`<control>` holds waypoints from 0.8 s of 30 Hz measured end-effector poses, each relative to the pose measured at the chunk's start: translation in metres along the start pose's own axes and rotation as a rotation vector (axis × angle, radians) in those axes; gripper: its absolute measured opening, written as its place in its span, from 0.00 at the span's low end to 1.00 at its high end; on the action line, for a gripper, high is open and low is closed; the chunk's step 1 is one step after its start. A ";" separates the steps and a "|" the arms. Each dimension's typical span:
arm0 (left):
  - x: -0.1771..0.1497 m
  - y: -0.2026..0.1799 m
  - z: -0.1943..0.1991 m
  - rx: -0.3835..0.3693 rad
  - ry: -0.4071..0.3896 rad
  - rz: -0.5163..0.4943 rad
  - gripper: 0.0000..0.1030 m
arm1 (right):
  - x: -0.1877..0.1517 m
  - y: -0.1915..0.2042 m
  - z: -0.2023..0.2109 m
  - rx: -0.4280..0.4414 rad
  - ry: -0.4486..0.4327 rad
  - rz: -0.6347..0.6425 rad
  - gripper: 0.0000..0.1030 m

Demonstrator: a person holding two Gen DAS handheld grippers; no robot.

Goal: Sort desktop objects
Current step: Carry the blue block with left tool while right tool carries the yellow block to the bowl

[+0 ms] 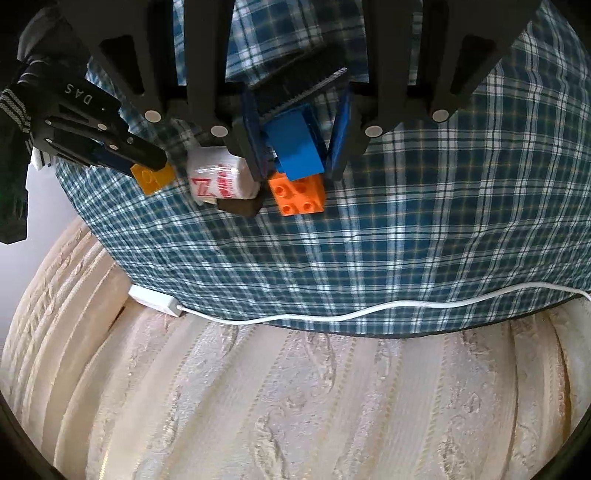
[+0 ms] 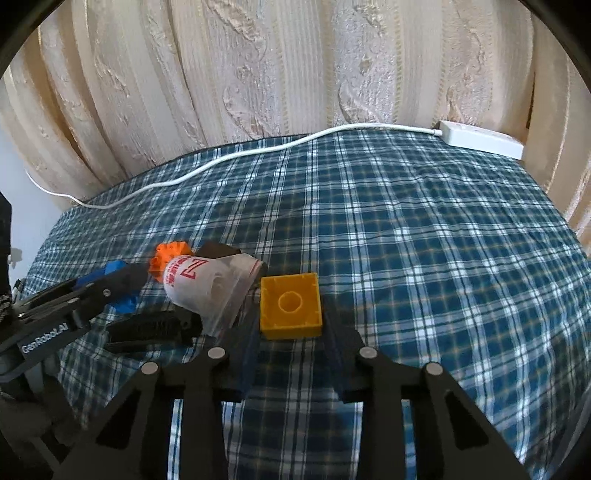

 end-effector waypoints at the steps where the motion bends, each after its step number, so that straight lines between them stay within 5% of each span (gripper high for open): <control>1: 0.000 -0.003 0.001 -0.004 -0.002 -0.006 0.36 | -0.001 -0.002 0.004 0.002 -0.006 -0.004 0.35; 24: -0.017 -0.103 0.027 -0.203 0.014 -0.154 0.36 | -0.038 -0.043 0.100 0.012 -0.134 -0.150 0.35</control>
Point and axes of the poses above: each gripper's, at about its wrist camera, not at the fingertips, and z roughly against the way its jaws point, y to its left, x to its top, the point moved 8 cm from there along -z, roughly the way its jaws point, and after that the axes turned 2 degrees about -x, right-handed, at the moved point
